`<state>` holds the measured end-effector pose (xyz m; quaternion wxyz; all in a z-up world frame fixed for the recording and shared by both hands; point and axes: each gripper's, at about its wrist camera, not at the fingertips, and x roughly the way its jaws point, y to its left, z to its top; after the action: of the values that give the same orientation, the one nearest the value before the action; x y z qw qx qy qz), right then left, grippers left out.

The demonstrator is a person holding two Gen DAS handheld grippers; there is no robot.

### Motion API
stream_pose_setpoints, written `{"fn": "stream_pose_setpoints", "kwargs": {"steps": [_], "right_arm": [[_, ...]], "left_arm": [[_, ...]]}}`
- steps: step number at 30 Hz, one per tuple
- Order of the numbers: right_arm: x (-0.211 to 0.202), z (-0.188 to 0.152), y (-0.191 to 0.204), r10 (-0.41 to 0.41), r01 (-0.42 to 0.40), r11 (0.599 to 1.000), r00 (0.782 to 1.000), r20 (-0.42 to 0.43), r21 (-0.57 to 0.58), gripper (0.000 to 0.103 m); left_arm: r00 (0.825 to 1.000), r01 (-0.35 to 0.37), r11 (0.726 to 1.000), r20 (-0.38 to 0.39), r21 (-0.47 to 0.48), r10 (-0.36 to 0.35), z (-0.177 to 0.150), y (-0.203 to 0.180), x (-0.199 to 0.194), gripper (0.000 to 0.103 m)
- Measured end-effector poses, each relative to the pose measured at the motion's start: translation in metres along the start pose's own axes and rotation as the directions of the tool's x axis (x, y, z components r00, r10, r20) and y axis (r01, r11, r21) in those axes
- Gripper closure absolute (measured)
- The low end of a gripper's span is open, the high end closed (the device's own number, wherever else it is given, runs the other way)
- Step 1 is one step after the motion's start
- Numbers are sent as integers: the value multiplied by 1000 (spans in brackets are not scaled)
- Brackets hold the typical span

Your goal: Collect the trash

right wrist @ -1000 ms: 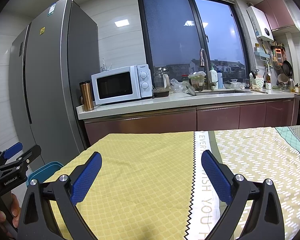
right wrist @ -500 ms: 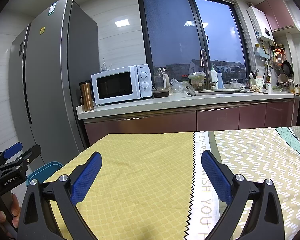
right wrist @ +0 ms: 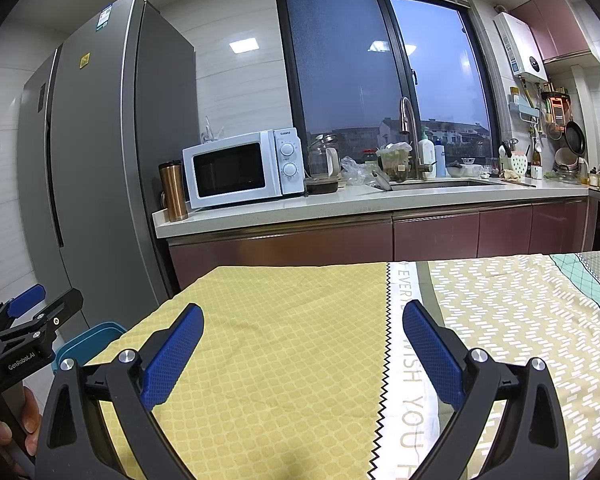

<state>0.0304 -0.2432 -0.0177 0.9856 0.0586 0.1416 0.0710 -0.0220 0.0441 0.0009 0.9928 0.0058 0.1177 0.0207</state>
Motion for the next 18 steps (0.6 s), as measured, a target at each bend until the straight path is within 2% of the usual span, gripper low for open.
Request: {"fn": "stream_pose_setpoints", "kwargs": {"steps": [18], "right_arm": [[0, 0, -1, 1, -1, 1000, 1000, 0, 5, 7]], "left_arm": [[1000, 17, 1000, -13, -14, -17, -3, 0, 0, 6]]}}
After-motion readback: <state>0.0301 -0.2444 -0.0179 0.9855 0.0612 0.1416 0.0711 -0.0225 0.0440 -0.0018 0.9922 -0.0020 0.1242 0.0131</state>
